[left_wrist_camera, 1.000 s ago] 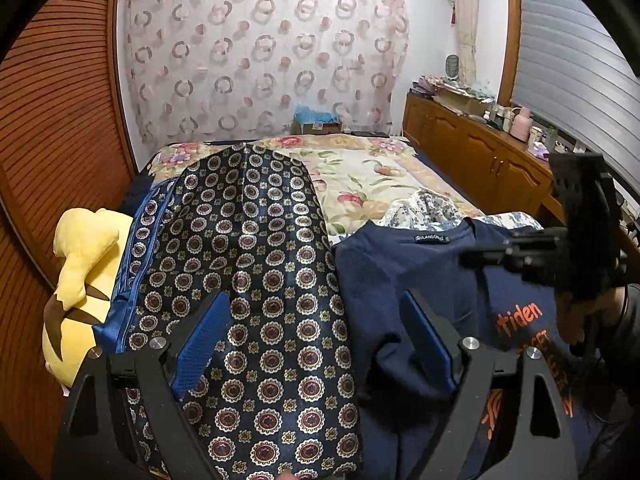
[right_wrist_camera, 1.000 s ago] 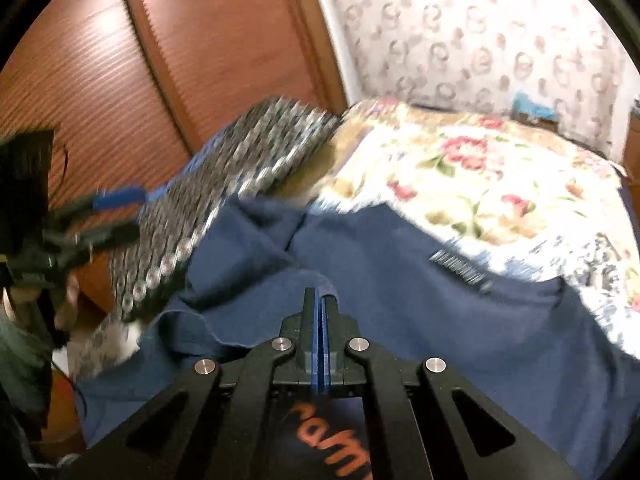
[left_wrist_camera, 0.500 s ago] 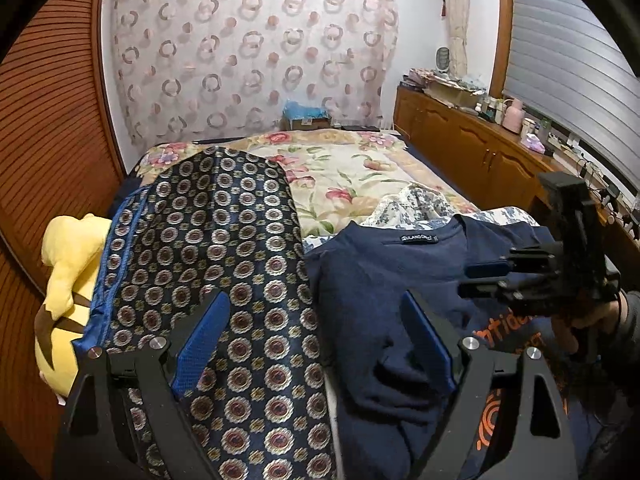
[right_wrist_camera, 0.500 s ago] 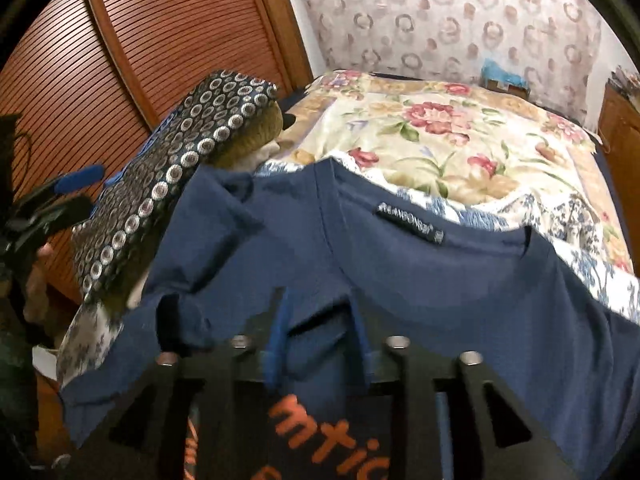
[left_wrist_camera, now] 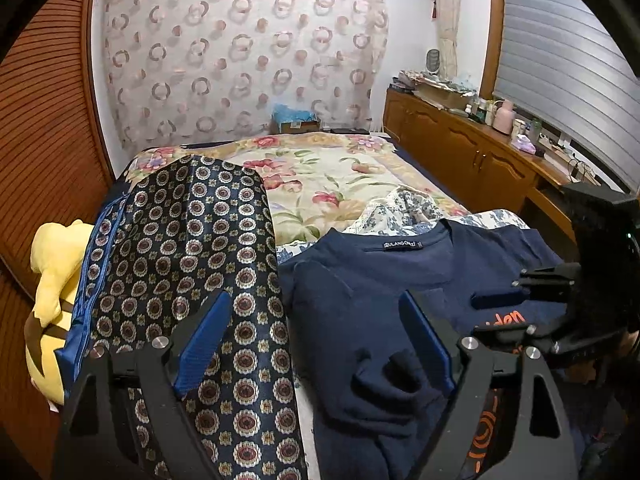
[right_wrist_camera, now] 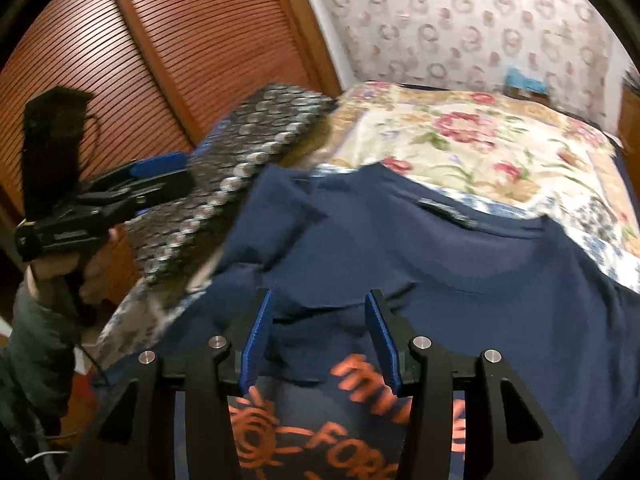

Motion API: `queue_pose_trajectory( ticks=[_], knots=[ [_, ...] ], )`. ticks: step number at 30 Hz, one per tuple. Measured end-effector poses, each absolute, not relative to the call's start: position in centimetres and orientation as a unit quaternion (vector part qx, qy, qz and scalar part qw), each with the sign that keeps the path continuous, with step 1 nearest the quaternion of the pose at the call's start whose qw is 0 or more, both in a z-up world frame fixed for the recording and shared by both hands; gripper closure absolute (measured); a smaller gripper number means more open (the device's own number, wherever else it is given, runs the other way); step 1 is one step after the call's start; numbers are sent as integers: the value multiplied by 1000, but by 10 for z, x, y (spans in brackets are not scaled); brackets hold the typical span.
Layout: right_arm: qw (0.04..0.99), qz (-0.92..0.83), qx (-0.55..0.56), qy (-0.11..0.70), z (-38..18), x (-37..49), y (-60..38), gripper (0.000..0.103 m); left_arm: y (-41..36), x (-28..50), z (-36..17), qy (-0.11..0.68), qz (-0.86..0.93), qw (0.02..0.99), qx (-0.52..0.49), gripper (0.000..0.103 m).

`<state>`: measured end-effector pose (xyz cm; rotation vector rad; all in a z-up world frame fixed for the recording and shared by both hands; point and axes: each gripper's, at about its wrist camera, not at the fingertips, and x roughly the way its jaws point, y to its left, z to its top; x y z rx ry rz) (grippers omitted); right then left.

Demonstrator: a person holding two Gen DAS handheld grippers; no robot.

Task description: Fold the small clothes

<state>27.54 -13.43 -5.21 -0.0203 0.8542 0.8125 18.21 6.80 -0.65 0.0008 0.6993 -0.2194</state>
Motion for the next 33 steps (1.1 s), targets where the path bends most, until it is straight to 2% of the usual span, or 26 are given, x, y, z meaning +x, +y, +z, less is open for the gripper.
queue_pose_trajectory(
  ticks=[3,5,6,7,9,15,24,26,28,29,33],
  knots=[
    [819,405,-25,405,-62,275,-114,54,71,176,-6,341,-103,934,-3,16],
    [811,413,-32,413,-73,281,-102,71,74,170,-6,340,-100,935,-7,16],
    [804,422,-33,418,-79,282,-98,87,75,168,-6,340,-99,935,-7,16],
    [802,426,-35,417,-80,283,-99,96,76,166,-5,339,-98,936,-7,16],
    [802,430,-40,412,-80,279,-102,100,79,162,-5,338,-95,936,-7,16],
    [815,426,-28,392,-69,253,-134,102,82,155,-5,332,-93,939,-11,16],
    [832,378,-32,404,-78,232,-158,102,62,150,-12,335,-113,935,-6,16],
    [838,366,-36,404,-77,234,-159,97,57,149,-12,336,-114,935,-1,16],
    [844,353,-38,402,-74,237,-163,84,55,150,-11,337,-116,934,0,16],
    [848,346,-37,399,-70,239,-163,82,54,151,-12,338,-115,934,0,16],
    [859,333,-27,387,-62,261,-169,81,50,155,-14,342,-115,933,-1,16]
  ],
)
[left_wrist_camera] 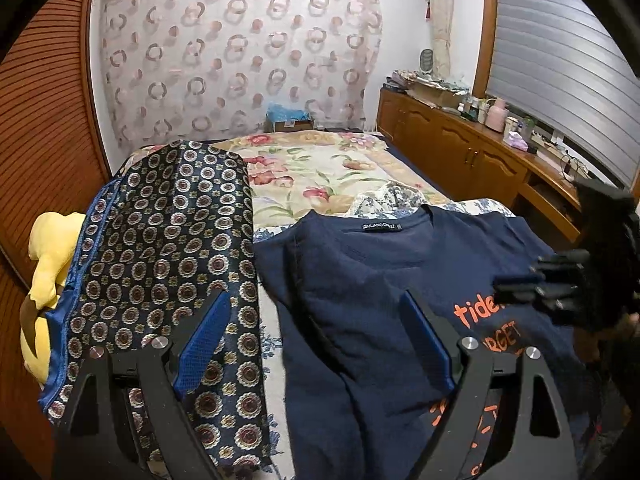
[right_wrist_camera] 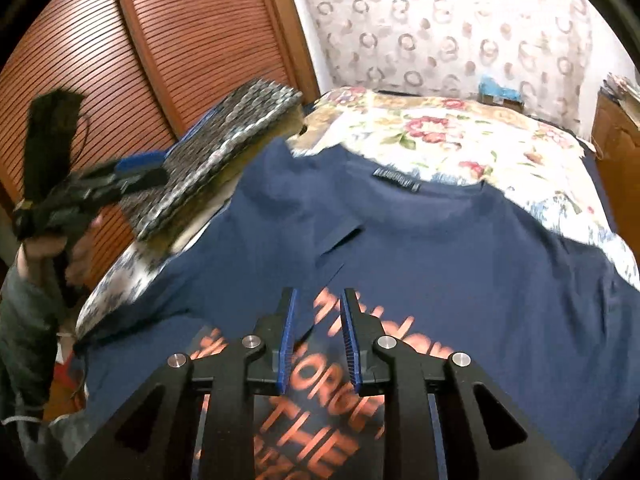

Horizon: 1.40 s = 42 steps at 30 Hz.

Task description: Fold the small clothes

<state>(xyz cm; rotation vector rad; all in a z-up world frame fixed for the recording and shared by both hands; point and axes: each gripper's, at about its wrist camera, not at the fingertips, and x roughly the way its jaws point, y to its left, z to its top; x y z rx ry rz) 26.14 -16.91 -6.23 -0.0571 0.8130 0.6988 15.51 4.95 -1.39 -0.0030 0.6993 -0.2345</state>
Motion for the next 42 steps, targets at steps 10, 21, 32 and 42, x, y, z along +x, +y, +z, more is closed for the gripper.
queue_pose_trajectory(
  ticks=[10,21,32,42],
  knots=[
    [838,347,-39,420,-95,334,-115,81,30,164,-31,361,-121,925,-6,16],
    [834,337,-60,434,-113,359,-87,87,16,148,-48,363,-122,924,-5,16],
    [851,358,-21,383,-82,352,-127,102,9,140,-69,373,-119,920,-3,16],
    [883,283,21,375,-82,372,-154,103,6,147,-69,374,-117,920,4,16]
  ],
)
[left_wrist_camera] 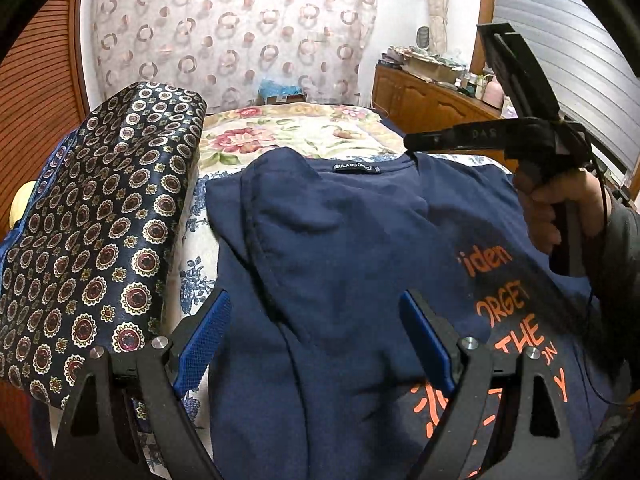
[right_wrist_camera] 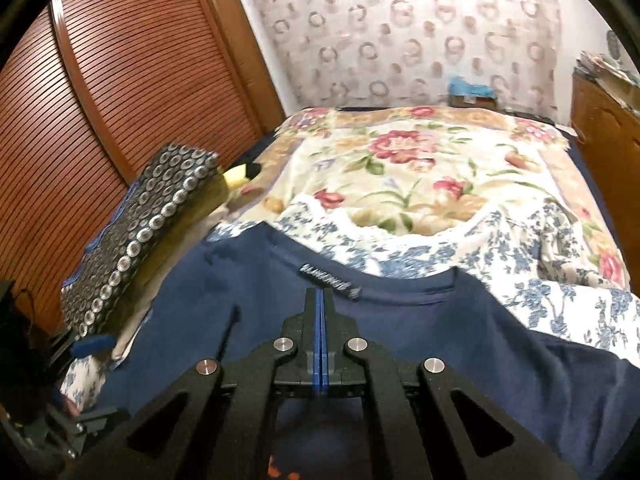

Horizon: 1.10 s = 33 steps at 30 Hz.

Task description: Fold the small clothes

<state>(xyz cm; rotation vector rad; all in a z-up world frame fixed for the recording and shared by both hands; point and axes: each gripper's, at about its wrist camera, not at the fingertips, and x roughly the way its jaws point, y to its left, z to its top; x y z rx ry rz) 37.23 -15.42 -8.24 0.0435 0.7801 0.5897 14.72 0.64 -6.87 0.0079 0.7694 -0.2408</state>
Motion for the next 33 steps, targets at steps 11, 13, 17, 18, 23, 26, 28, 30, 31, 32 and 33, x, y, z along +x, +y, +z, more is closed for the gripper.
queue_pose_trajectory(
  ticks=[11,13,17,18,23,26,28,30,31,32,33],
  knots=[
    [899,267,-19,346,-68,329,-166,102,-8,157,-63,371,-129,919,17,16],
    [904,250,-27,346,-67,316,-177,101,-13,161,-64,374,-136,917,24,16],
    [908,210,-52,358,-74,292,-201,97,-24,171,-71,383,-149,911,35,16],
    [909,200,-57,362,-77,288,-207,97,-26,174,-73,386,-152,909,36,16],
    [910,160,-51,380,-89,268,-238,96,-37,180,-83,403,-161,900,44,16],
    [909,142,-41,391,-97,259,-254,90,-44,182,-90,415,-162,894,53,16],
    [906,132,-36,401,-103,257,-260,82,-46,182,-95,422,-163,890,59,16],
    [902,126,-37,411,-107,257,-261,80,-48,183,-97,430,-163,886,61,16],
    [902,123,-37,413,-108,255,-261,79,-49,183,-97,431,-162,885,62,16],
    [901,122,-38,414,-110,253,-263,78,-49,183,-98,432,-162,885,63,15],
    [900,121,-37,418,-113,253,-262,76,-50,183,-98,433,-162,884,65,14]
  ],
)
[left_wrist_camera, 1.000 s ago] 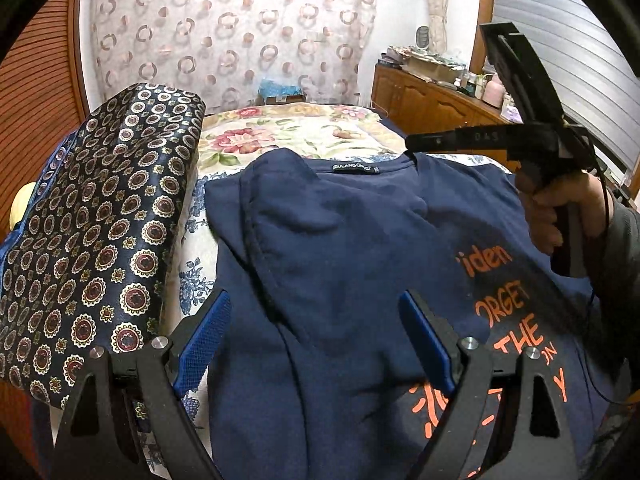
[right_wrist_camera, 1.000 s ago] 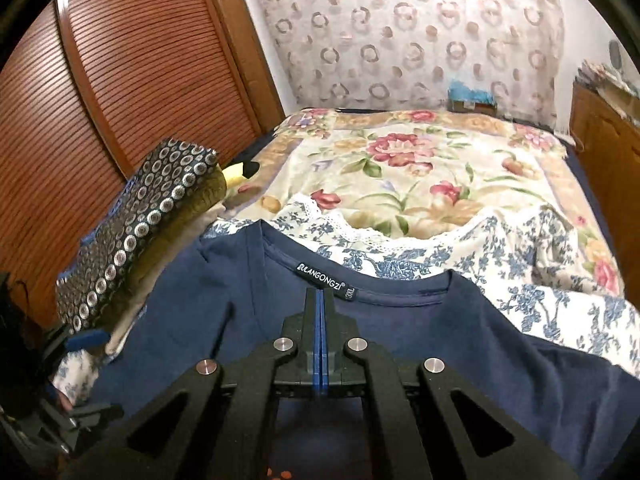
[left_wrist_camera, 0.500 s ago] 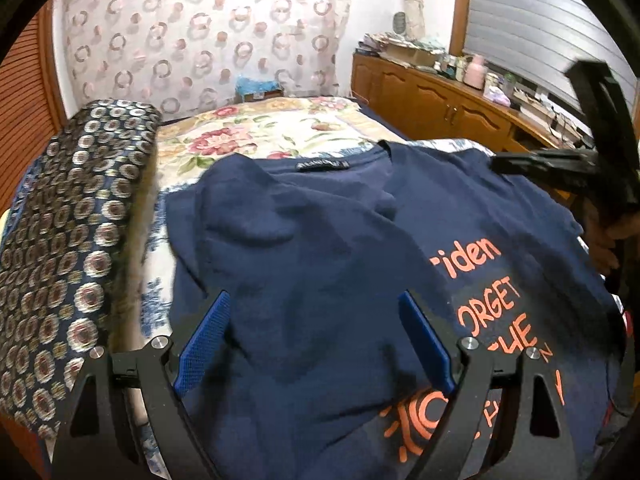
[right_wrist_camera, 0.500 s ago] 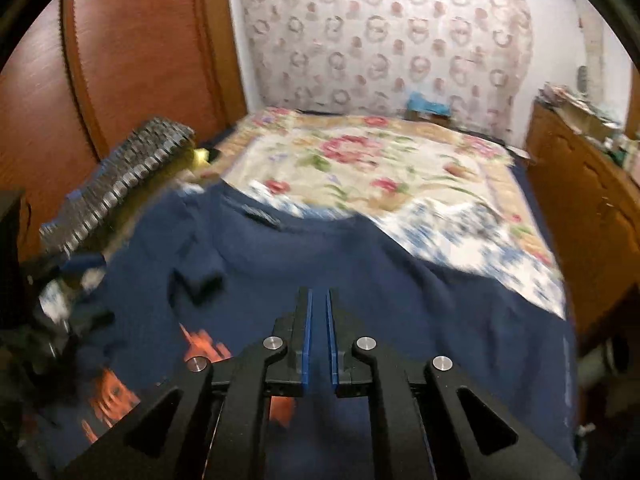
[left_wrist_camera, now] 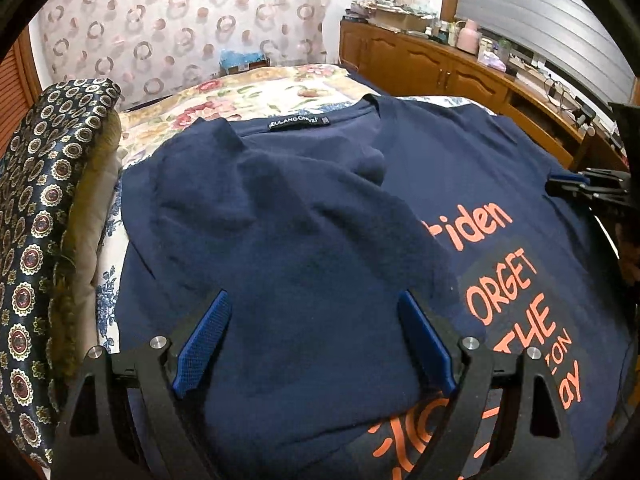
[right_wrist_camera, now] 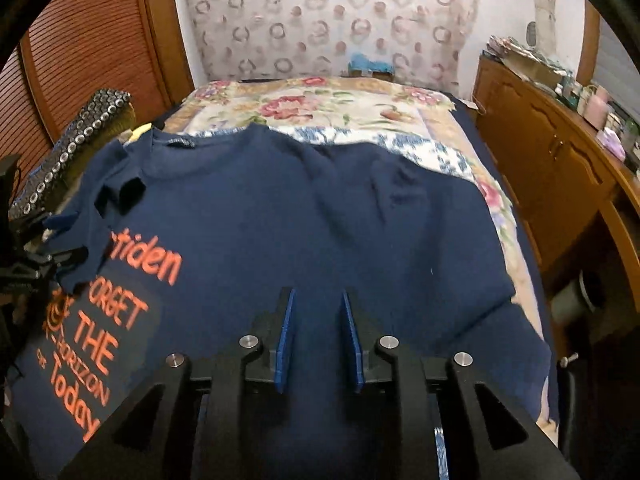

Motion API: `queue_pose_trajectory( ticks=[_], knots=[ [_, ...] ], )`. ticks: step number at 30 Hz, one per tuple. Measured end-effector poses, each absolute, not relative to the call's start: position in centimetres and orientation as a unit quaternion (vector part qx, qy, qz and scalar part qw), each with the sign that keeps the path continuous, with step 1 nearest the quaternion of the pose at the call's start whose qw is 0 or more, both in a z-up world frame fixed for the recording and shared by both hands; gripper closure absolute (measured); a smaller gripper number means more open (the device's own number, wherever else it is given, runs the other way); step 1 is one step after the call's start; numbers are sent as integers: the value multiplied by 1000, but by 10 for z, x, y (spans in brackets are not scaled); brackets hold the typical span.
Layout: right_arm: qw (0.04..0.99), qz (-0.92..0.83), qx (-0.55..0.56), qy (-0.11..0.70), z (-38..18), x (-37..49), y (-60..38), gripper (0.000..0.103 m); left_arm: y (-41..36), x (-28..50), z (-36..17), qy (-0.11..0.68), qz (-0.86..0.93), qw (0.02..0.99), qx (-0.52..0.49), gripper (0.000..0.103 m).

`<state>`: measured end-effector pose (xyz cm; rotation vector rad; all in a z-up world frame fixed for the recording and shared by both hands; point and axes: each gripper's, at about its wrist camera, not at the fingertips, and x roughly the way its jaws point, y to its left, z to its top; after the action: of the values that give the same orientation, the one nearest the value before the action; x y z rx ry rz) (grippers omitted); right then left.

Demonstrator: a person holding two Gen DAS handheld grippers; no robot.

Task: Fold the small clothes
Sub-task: 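Move the right tool to the other side edge and grasp it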

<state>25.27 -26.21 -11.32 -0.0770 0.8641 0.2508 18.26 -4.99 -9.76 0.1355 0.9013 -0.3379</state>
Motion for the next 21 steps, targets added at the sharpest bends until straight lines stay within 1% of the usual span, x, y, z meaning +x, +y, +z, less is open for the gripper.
queue_pose_trajectory(
  ticks=[3,4,6,8,9,10,14,15,18,21],
  knots=[
    [898,116,-37,422,-118,252,-262,71,-51,183,-99,435,-163,883,70,12],
    [900,117,-38,419,-118,252,-262,67,-52,185,-99,436,-164,882,70,11],
    [901,119,-38,415,-117,253,-258,62,-53,185,-100,437,-167,881,71,9],
    [904,122,-44,407,-117,251,-257,54,-54,186,-100,438,-168,880,72,6],
    [904,126,-56,405,-119,251,-251,47,-53,186,-101,439,-171,879,73,3],
    [903,126,-65,405,-122,250,-251,42,-54,187,-102,441,-173,878,76,2],
    [903,121,-61,408,-124,253,-254,29,-55,186,-102,441,-174,877,77,1],
    [902,128,-59,409,-126,250,-256,25,-55,186,-102,441,-174,877,77,1],
    [900,127,-76,410,-129,249,-251,20,-56,186,-101,441,-174,877,76,1],
    [900,127,-75,410,-128,248,-254,20,-55,186,-101,441,-174,877,77,1]
  ],
)
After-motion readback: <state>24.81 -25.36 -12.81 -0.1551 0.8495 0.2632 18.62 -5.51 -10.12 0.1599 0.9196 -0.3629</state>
